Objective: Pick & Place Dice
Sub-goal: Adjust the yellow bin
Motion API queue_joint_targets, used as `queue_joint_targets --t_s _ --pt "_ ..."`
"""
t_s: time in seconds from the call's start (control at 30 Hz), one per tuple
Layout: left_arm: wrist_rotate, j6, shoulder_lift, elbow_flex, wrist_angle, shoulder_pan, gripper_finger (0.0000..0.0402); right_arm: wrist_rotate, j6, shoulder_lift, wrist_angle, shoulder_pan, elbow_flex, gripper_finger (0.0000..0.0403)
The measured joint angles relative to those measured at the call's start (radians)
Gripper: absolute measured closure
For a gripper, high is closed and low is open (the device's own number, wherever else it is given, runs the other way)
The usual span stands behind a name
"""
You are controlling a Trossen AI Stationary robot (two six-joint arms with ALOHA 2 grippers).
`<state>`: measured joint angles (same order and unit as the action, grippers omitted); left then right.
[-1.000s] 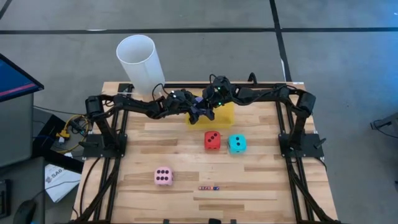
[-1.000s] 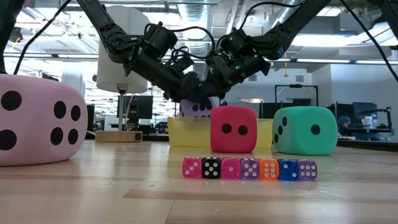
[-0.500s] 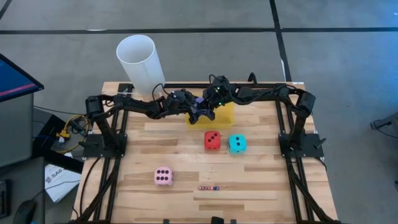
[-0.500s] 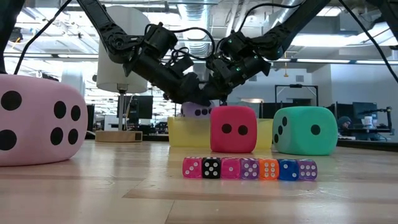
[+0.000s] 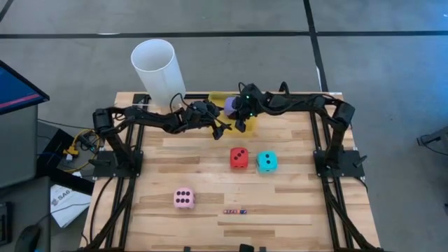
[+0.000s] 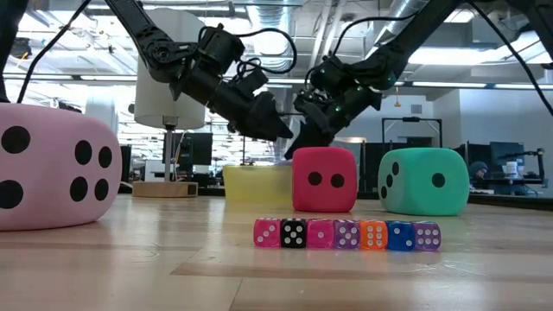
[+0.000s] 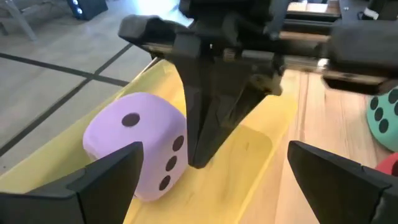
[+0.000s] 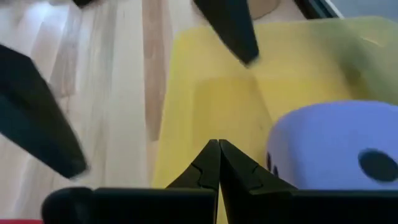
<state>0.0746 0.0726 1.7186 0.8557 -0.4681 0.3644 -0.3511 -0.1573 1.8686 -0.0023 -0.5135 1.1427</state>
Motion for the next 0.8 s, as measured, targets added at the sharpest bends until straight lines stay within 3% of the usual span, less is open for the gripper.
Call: queue_joint_targets --t_s 0.13,0.43,0.8 --pt "0.001 -0.001 -0.011 0.0 0.023 0.0 0.0014 -0.011 0.0 -0.007 -0.003 0.014 0.0 0.0403" --pt "0.004 -0.009 -0.052 -0.001 0.069 -0.02 0.0014 -0.004 -0.008 -0.057 -0.214 0.014 0.002 0.0403" --pt "0.008 -0.009 -0.129 -0.001 0.106 -0.052 0.0014 0.124 -0.011 -0.089 -0.465 0.018 0.002 0.0403"
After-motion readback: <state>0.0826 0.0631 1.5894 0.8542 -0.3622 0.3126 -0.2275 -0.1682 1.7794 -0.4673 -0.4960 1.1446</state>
